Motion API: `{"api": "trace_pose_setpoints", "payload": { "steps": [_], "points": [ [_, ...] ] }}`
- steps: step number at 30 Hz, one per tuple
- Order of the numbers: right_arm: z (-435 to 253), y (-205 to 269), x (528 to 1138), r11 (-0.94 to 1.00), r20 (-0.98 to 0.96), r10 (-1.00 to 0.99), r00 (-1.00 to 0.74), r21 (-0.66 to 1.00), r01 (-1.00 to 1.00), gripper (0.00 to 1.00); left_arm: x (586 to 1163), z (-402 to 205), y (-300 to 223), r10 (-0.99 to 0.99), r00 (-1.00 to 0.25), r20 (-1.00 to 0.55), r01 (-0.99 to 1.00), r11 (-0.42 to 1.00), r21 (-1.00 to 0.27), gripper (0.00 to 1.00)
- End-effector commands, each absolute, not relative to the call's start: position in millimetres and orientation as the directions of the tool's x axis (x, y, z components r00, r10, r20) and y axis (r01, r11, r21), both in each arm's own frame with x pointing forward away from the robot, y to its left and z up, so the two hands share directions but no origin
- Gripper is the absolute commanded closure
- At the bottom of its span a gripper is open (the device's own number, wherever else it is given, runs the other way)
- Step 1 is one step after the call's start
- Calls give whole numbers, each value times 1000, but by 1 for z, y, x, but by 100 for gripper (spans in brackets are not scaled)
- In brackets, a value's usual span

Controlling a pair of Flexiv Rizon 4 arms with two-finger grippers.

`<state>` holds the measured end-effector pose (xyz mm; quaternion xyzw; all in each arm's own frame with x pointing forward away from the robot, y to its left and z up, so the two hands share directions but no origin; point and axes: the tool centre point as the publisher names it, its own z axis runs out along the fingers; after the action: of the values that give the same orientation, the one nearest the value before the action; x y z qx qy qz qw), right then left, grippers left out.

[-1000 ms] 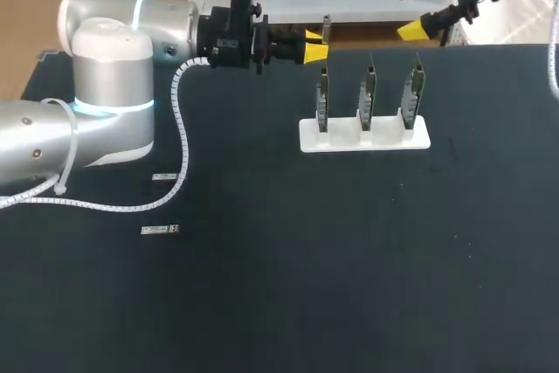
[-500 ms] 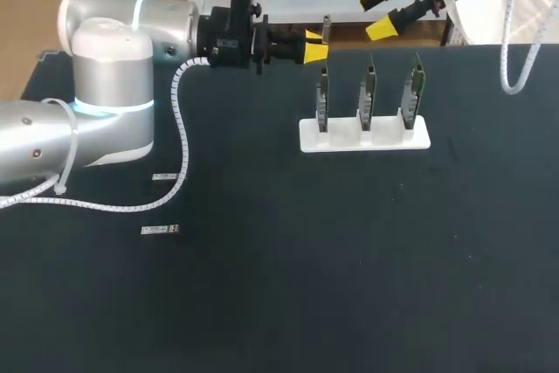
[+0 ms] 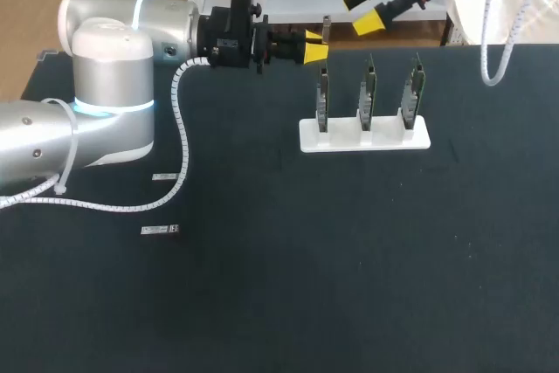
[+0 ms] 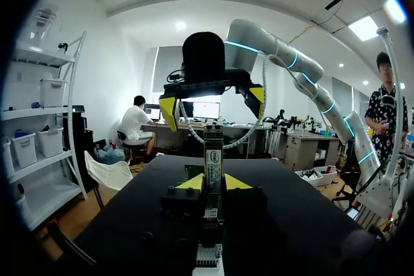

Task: Pick up the optical module with the left hand, and insert it into the network port with the right hand.

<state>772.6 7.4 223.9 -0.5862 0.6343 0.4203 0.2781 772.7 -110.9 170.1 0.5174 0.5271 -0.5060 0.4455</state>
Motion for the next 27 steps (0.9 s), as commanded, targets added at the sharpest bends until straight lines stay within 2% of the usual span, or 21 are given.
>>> {"api": "trace_pose_setpoints", "payload": {
  "steps": [1, 27],
  "points": [
    [223, 11, 763, 23, -847, -505, -163, 175, -984, 0, 775, 170, -111, 95, -68, -993, 996, -51, -73, 100],
    [215, 34, 759, 96, -837, -517, -180, 153, -984, 0, 775, 170, -111, 95, -68, -993, 996, -51, -73, 100]
  ]
}}
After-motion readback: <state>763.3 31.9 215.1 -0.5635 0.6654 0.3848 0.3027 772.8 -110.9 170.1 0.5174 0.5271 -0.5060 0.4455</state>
